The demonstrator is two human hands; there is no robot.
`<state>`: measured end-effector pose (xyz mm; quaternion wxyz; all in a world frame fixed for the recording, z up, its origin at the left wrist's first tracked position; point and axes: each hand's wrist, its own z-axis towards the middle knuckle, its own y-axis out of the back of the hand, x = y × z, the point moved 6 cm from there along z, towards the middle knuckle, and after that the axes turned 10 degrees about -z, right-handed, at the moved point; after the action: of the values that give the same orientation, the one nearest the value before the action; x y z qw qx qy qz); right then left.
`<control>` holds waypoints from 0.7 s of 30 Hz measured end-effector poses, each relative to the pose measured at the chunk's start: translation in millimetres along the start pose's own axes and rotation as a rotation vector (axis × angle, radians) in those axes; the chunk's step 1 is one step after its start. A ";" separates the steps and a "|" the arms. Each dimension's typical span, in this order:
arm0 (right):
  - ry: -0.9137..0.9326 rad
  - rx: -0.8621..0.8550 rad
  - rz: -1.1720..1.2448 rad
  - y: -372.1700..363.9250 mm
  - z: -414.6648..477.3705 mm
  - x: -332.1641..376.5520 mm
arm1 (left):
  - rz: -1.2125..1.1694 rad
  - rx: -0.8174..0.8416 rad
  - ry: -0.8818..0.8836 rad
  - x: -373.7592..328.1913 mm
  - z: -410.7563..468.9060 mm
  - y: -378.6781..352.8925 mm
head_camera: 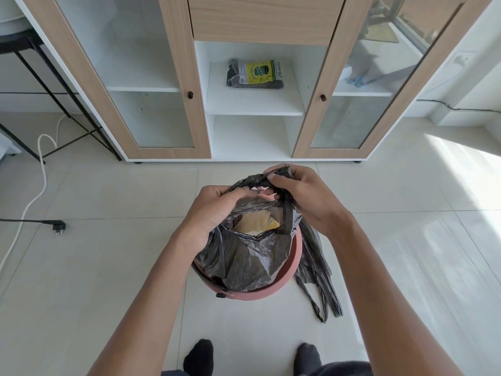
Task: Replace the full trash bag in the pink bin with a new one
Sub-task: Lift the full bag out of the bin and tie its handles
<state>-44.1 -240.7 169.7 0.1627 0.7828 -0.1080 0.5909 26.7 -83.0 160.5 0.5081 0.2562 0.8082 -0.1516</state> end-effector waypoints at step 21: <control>0.036 -0.029 0.004 5.0 0.2 0.0 | 0.094 -0.082 -0.227 -13.9 -0.9 5.3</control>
<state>-45.7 -245.5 170.3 0.1746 0.7693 -0.1153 0.6036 34.0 -81.8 173.4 0.6131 0.2542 0.7379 -0.1225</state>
